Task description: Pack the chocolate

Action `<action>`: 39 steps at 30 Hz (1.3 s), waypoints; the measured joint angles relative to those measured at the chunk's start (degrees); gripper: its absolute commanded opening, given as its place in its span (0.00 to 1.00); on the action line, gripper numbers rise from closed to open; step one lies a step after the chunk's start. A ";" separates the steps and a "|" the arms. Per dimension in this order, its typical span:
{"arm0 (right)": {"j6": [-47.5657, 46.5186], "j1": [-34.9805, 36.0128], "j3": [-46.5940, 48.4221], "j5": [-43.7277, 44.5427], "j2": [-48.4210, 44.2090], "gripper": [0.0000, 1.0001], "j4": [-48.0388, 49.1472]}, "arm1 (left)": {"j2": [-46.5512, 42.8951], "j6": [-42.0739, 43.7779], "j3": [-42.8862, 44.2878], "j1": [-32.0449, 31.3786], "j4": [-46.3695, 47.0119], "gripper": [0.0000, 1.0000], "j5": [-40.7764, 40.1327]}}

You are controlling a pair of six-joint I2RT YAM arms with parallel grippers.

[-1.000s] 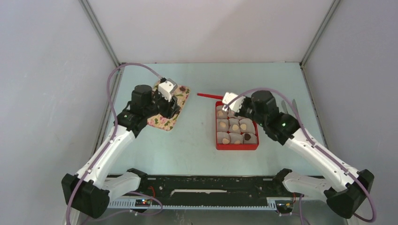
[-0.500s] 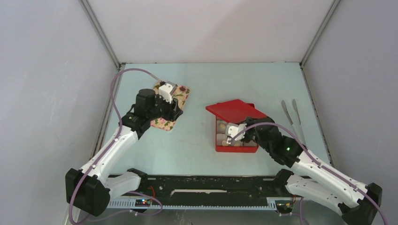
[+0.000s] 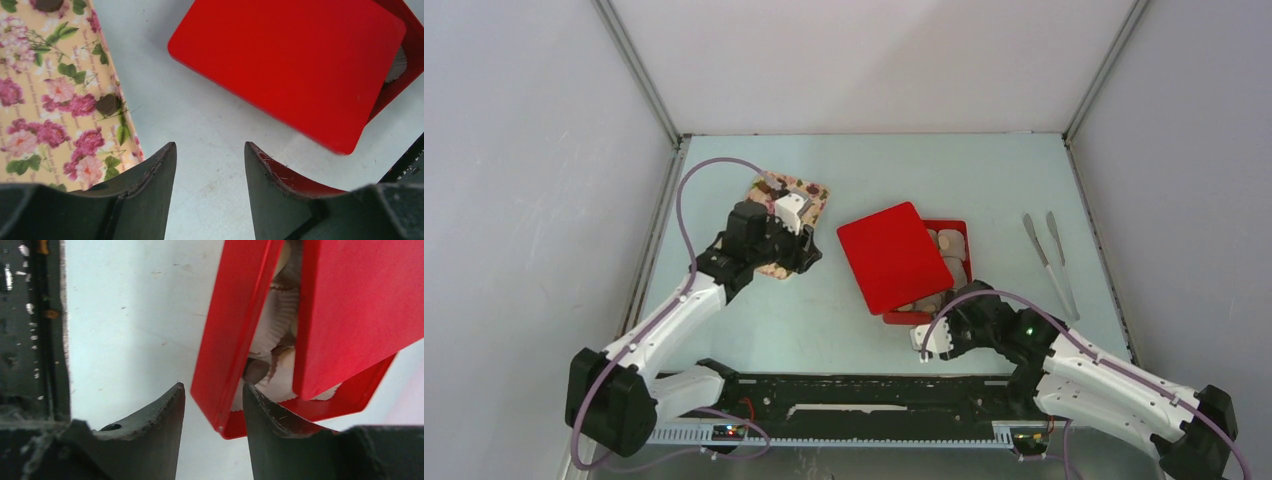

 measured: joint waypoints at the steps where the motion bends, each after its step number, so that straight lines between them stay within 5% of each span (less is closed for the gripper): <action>1: 0.17 0.00 -0.20 -0.33 -0.09 0.50 -0.61 | 0.79 -0.33 0.00 -0.24 0.85 0.65 0.17; 4: 1.86 -0.31 -0.09 -0.94 -0.42 0.51 -2.27 | 4.48 -2.67 0.04 -0.70 3.06 0.75 0.24; 11: 5.73 -6.71 5.42 -3.93 -4.63 0.57 -8.72 | 22.38 -8.31 8.92 0.07 0.13 0.77 3.19; 18: 5.09 -27.17 13.38 -10.80 -7.69 0.69 -14.36 | 31.41 -15.28 14.23 3.85 0.94 0.81 14.14; 24: 19.08 -49.86 28.06 -23.17 13.29 0.66 -13.79 | 33.77 -18.69 14.71 3.28 1.81 0.81 18.18; 29: 38.18 -61.29 36.02 -31.54 35.01 0.71 -8.20 | 37.38 -19.54 14.75 2.58 0.90 0.81 18.88; 33: 49.92 -66.69 30.14 -35.34 40.00 0.74 -5.57 | 38.36 -19.47 15.63 1.44 0.00 0.80 19.87; 39: 57.61 -63.01 27.19 -41.35 42.42 0.77 -3.85 | 40.13 -18.36 21.11 -1.55 -1.09 0.79 20.24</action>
